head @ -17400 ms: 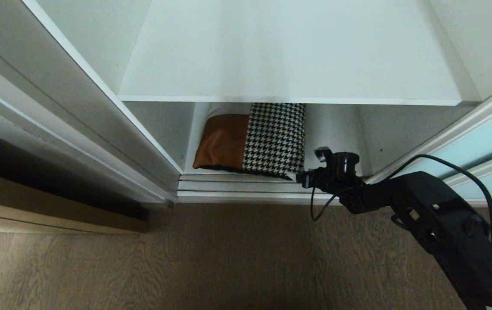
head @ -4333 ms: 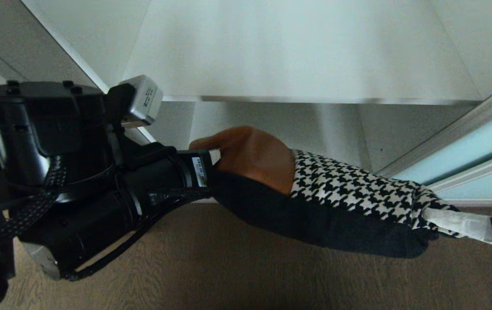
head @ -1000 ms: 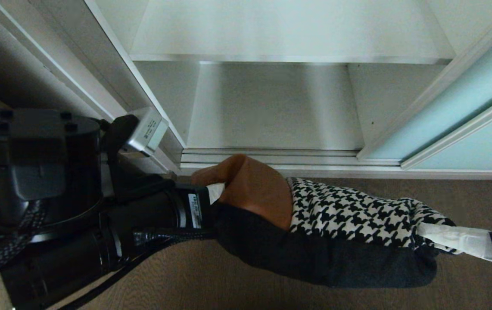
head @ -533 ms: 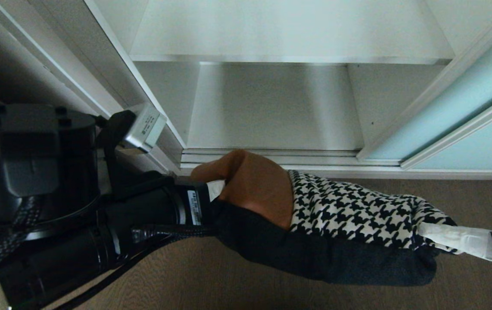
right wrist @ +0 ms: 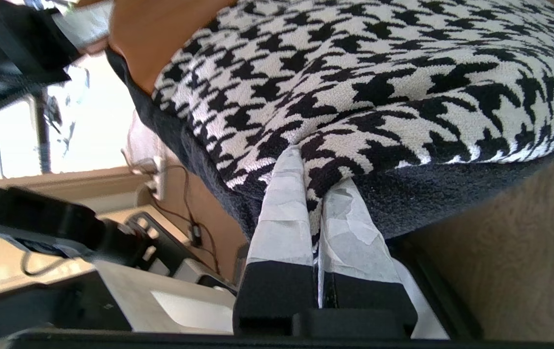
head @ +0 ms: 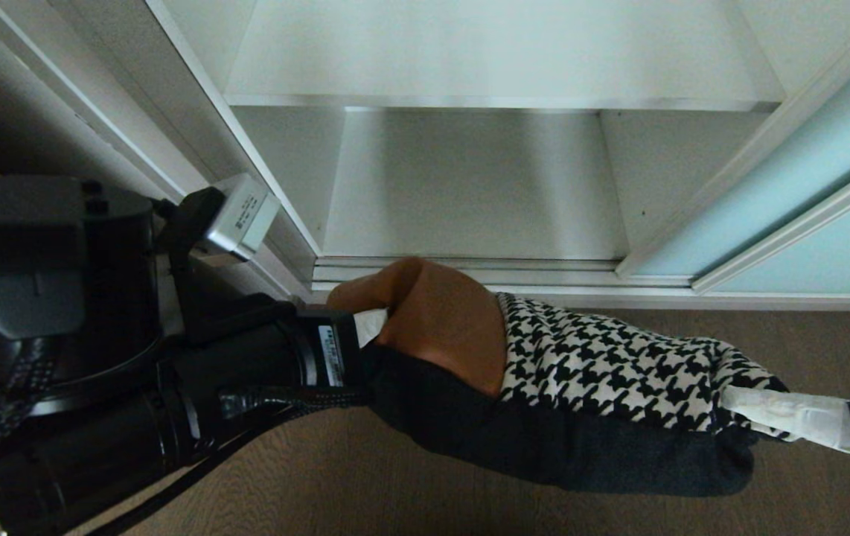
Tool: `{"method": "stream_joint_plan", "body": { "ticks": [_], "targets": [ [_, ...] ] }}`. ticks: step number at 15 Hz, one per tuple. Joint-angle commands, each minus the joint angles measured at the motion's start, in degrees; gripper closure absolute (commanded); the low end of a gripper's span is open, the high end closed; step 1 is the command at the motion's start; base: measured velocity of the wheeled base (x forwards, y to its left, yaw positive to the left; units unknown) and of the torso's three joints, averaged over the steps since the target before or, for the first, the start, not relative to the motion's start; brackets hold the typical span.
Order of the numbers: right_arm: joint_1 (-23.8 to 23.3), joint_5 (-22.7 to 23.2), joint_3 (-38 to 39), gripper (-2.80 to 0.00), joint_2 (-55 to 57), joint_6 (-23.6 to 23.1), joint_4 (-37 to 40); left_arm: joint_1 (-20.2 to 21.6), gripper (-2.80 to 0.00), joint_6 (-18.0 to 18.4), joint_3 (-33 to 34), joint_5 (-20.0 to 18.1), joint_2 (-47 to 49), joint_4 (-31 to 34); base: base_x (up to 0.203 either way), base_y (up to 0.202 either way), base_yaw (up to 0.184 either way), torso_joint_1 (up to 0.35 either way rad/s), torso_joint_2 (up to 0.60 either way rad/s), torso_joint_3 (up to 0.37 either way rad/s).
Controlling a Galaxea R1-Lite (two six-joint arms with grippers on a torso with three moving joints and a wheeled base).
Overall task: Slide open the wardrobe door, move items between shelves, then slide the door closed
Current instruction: Place the pillow on the higher shelf
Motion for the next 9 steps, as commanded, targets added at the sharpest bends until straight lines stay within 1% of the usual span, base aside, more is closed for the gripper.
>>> {"method": "stream_joint_plan", "body": {
  "ticks": [1,9],
  "targets": [
    [0.0,0.14,-0.38,0.0,-0.12,0.86,-0.26,-0.05,0.0,-0.15,0.19,0.12,-0.01,-0.12,0.0,0.0,0.0,0.0,0.0,0.0],
    [0.0,0.14,-0.19,0.0,-0.64,1.04,-0.27,-0.08,0.0,0.03,0.51,0.38,0.11,-0.21,0.0,0.0,0.0,0.0,0.0,0.0]
  ]
}}
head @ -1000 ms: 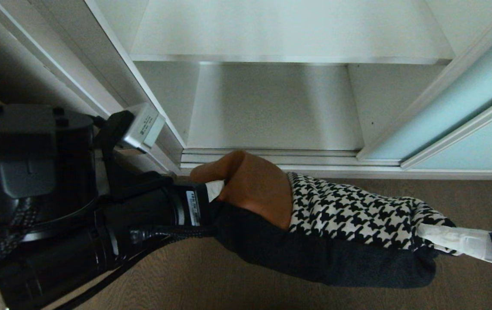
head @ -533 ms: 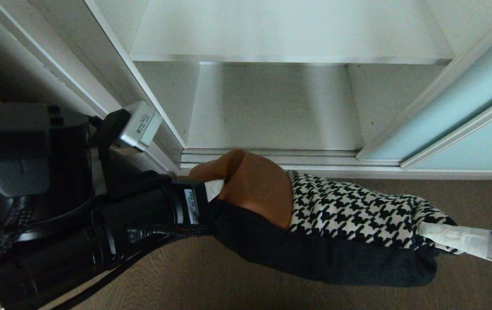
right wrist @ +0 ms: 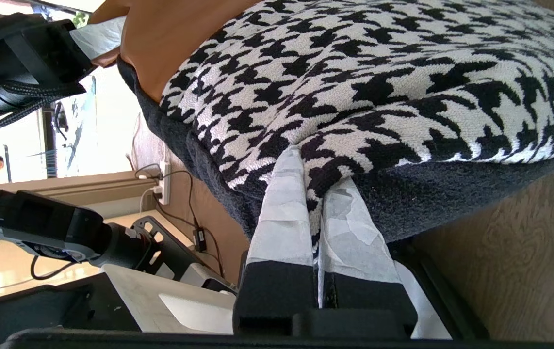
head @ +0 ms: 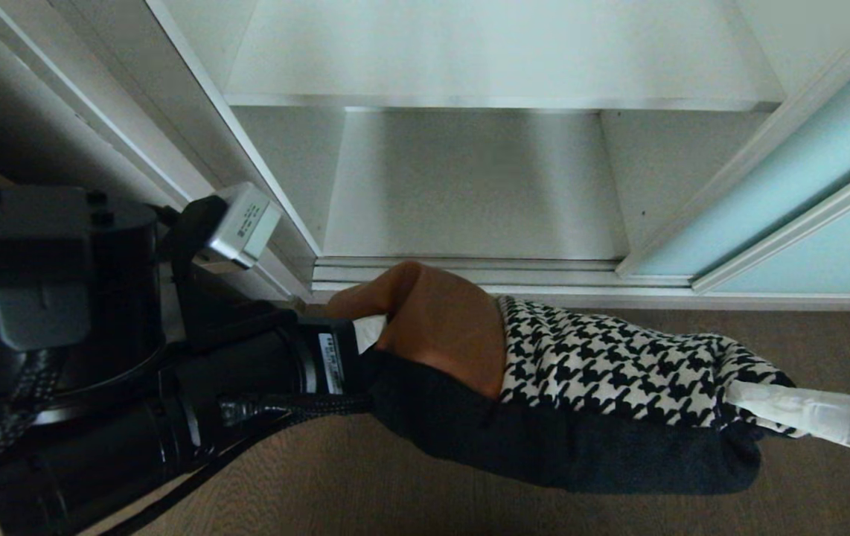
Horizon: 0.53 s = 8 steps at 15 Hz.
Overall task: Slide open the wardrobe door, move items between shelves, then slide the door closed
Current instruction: Place the pillow on the higher shelf
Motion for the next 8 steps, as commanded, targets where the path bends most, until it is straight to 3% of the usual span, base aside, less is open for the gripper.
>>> {"method": "stream_joint_plan", "body": {
  "ticks": [1,8],
  "targets": [
    [0.02,0.09,0.03,0.0,-0.15,0.2,-0.08,0.0,0.0,-0.19,-0.24,0.12,0.02,-0.18,0.0,0.0,0.0,0.0,0.0,0.0],
    [0.02,0.18,0.49,0.0,0.12,0.2,-0.1,0.0,0.0,-0.11,-0.22,0.01,-0.03,-0.18,0.0,0.0,0.0,0.0,0.0,0.0]
  ]
}}
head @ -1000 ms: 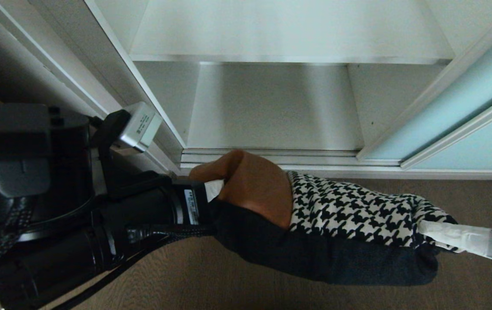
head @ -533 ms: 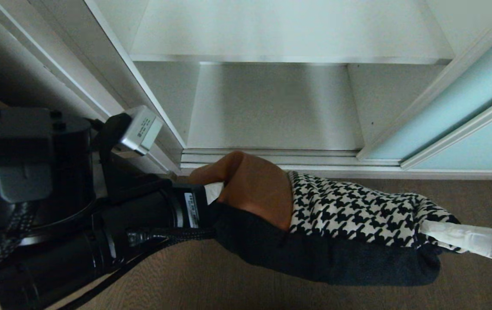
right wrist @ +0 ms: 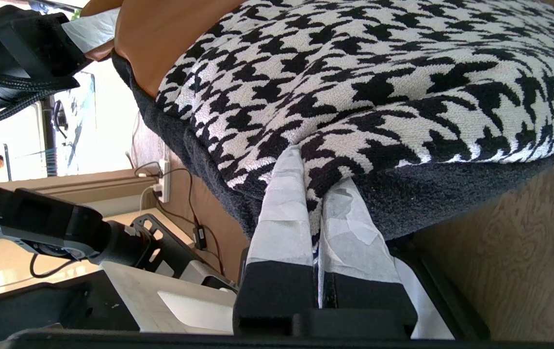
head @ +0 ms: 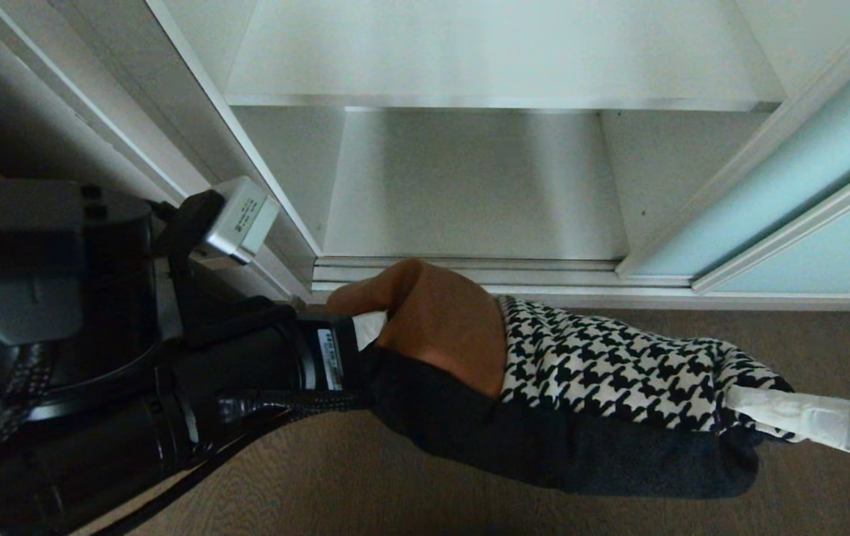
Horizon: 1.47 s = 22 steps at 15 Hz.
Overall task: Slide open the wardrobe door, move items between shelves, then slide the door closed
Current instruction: Place the pillow on the higher shelf
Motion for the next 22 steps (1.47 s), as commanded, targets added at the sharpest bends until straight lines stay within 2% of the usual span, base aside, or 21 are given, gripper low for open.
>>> {"method": "stream_joint_plan", "body": {
  "ticks": [1,16,22],
  "targets": [
    [0.02,0.12,0.05,0.0,0.09,0.07,-0.1,-0.01,0.0,-0.08,0.18,0.12,0.1,-0.13,0.0,0.0,0.0,0.0,0.0,0.0],
    [0.02,0.12,0.23,0.0,0.0,0.15,-0.18,0.33,0.0,-0.43,0.19,0.48,0.45,-3.73,0.0,0.0,0.0,0.0,0.0,0.0],
    [0.02,0.03,0.4,0.0,0.18,0.15,-0.18,0.42,0.0,-0.42,0.36,0.36,1.73,-3.73,0.0,0.0,0.0,0.002,0.0,0.157]
  ]
}}
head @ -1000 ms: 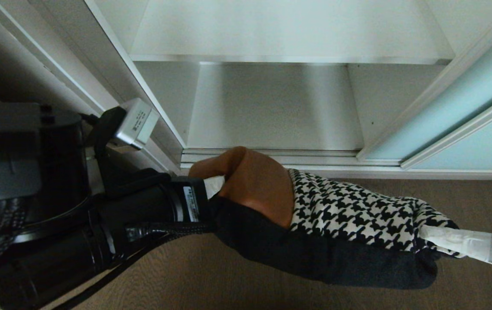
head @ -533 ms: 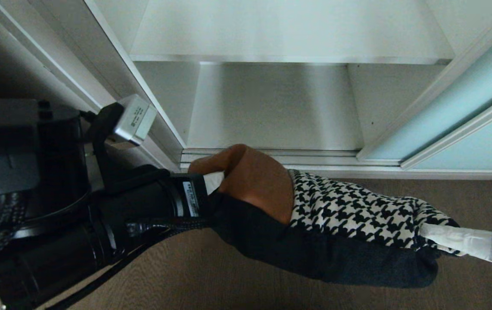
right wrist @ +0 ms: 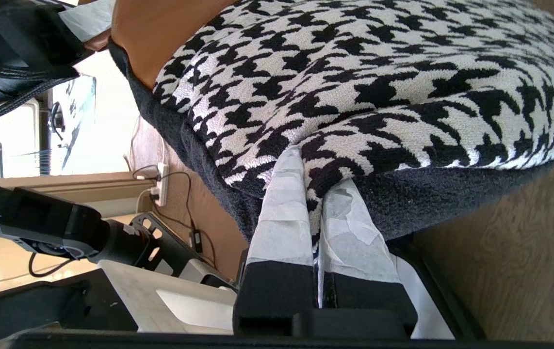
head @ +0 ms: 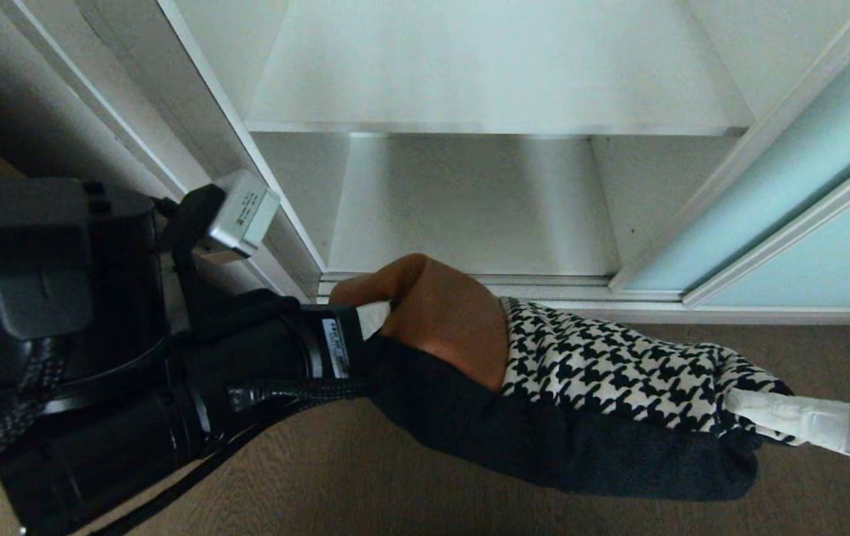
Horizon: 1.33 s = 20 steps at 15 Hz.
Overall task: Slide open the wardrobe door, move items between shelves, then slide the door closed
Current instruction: Place the pillow on the higher shelf
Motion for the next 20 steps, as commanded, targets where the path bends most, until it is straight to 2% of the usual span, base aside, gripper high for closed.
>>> {"method": "stream_joint_plan", "body": {
  "ticks": [1,20],
  "targets": [
    [0.01,0.12,0.09,0.0,0.2,0.16,-0.1,0.0,0.0,-0.02,-0.39,0.44,1.33,-0.18,0.0,0.0,0.0,0.002,-0.01,0.211],
    [-0.16,0.0,-0.94,0.0,-0.92,0.19,-0.1,0.61,0.0,0.17,0.13,0.73,0.64,-0.18,0.0,0.0,0.0,0.002,0.0,0.201]
  ]
}}
